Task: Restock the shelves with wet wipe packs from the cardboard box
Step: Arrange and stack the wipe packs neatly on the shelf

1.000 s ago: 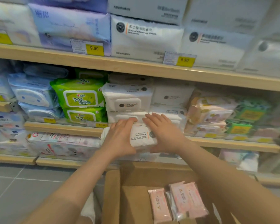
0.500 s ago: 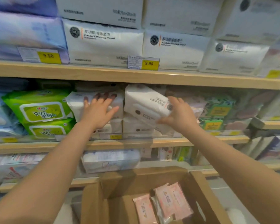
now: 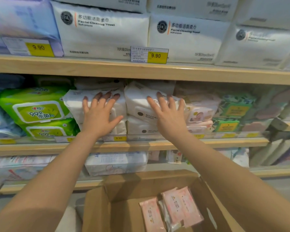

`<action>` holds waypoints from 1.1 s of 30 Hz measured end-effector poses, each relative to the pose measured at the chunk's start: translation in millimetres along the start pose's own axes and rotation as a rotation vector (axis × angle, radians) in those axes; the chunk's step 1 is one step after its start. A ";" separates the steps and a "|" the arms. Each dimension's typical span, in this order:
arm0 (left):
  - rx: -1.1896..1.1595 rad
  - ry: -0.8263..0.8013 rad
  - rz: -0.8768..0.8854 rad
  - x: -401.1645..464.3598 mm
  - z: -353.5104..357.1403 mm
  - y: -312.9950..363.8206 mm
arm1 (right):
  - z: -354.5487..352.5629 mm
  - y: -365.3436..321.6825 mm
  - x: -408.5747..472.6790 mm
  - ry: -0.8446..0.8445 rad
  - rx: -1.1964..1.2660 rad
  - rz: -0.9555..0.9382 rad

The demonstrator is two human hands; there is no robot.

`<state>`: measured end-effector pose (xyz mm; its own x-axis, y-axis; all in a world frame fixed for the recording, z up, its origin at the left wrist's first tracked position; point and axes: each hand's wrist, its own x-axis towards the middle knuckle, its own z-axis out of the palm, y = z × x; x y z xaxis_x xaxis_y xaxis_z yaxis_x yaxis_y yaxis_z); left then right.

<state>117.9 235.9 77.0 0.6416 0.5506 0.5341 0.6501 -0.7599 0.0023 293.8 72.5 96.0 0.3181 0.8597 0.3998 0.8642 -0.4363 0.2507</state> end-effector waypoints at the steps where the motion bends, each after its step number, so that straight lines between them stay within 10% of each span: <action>1: 0.007 -0.001 0.003 -0.1 0.1 1.0 | 0.0 -3.5 1.4 -0.014 -0.008 0.017; 33: -0.099 0.060 0.132 -12.7 -11.9 18.3 | 1.0 7.8 11.4 0.191 0.031 -0.210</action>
<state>116.7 210.9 80.3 0.6916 0.4239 0.5848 0.5165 -0.8562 0.0099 304.6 79.1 101.6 0.0540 0.8632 0.5020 0.9158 -0.2432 0.3197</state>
